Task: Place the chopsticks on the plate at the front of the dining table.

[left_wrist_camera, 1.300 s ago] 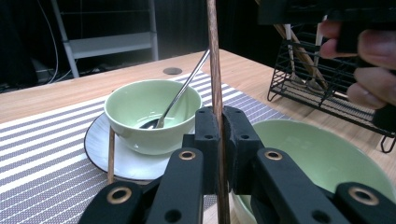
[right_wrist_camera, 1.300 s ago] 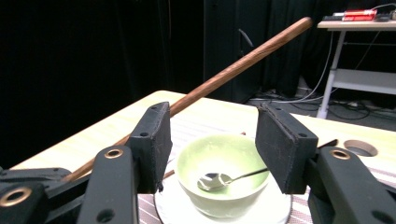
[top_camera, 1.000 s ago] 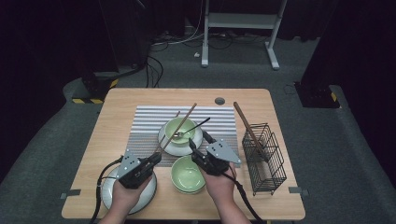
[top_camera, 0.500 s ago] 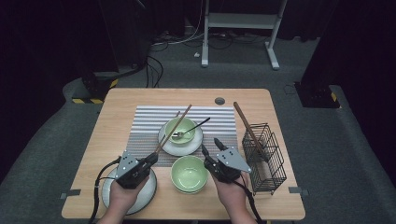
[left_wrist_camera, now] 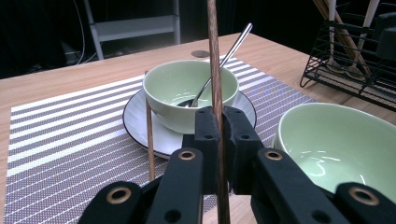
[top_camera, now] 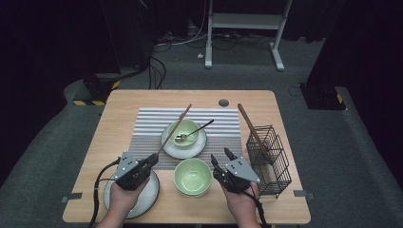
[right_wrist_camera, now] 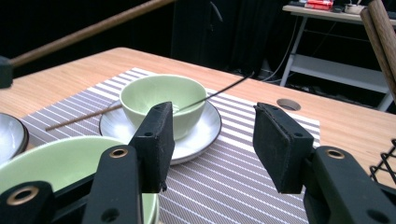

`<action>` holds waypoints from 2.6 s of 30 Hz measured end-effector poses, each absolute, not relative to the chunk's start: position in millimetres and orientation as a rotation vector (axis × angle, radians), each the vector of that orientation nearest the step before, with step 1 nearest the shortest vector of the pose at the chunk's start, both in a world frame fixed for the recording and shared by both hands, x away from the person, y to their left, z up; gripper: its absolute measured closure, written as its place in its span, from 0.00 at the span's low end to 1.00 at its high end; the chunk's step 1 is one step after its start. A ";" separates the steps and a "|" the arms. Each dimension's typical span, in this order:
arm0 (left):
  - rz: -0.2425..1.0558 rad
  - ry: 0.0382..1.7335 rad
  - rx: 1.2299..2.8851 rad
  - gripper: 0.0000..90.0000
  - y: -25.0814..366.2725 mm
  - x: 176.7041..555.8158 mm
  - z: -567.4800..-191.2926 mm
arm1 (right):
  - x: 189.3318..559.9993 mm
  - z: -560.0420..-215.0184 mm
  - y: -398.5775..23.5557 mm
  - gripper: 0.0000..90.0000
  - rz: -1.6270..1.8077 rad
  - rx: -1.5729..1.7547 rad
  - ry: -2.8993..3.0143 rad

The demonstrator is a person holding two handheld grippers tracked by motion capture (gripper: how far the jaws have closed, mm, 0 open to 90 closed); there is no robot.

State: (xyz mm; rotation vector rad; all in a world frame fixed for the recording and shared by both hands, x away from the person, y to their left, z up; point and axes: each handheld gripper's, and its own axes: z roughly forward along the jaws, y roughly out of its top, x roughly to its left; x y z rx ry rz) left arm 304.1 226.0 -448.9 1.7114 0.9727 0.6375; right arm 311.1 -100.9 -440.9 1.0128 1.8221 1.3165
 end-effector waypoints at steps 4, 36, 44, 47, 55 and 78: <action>0.632 0.986 1.707 0.94 227.1 306.9 -449.2 | 310.2 -445.0 -104.3 0.53 1.305 1.018 1.822; 0.631 1.097 1.753 0.94 243.2 337.3 -455.4 | 314.2 -464.8 -110.4 0.52 1.304 1.052 1.838; 0.625 1.136 1.747 0.94 246.0 342.2 -458.5 | 315.9 -468.4 -108.9 0.52 1.305 1.066 1.850; 0.627 1.139 1.778 0.94 247.8 344.6 -459.1 | 316.0 -469.7 -108.3 0.52 1.302 1.065 1.856; 0.624 1.163 1.808 0.94 246.2 351.5 -461.5 | 315.9 -471.4 -108.8 0.53 1.298 1.071 1.862; 0.604 1.237 1.875 0.94 239.8 374.8 -473.0 | 314.7 -472.1 -108.0 0.53 1.297 1.065 1.872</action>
